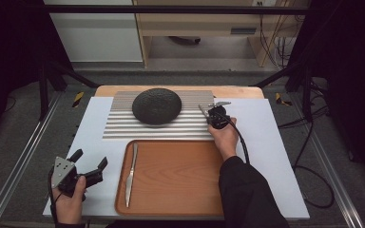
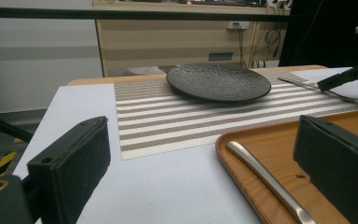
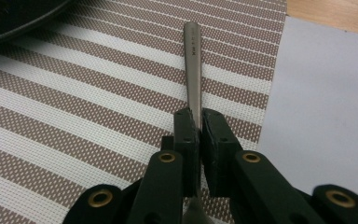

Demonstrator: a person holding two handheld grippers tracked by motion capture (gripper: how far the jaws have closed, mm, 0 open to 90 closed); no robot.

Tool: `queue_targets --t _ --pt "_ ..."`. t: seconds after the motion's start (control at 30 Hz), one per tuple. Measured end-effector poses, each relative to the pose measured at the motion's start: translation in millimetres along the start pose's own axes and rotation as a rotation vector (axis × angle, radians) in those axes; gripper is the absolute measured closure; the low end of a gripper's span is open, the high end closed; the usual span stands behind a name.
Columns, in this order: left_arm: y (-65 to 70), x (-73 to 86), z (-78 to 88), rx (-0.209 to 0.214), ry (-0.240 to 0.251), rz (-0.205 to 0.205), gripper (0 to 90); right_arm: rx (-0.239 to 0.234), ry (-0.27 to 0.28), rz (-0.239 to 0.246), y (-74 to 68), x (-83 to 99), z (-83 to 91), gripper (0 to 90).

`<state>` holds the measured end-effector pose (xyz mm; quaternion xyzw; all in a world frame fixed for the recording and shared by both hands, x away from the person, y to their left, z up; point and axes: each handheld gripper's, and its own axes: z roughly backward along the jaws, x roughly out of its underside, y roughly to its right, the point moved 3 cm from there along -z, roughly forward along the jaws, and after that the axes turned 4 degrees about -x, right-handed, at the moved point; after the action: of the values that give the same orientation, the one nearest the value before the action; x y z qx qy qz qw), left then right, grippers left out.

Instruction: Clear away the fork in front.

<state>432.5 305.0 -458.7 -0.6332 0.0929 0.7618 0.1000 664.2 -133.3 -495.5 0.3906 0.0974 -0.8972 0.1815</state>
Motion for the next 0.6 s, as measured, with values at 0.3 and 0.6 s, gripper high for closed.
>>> queue_targets --t 0.3,0.6 --pt "-0.4 0.0 0.0 -0.001 0.001 0.001 4.0 -0.013 0.019 0.004 -2.0 -2.4 5.7 85.1" --pt "1.1 -0.1 -0.1 0.004 -0.008 -0.007 4.3 -0.045 0.078 0.021 -7.8 -1.7 30.8 85.1"
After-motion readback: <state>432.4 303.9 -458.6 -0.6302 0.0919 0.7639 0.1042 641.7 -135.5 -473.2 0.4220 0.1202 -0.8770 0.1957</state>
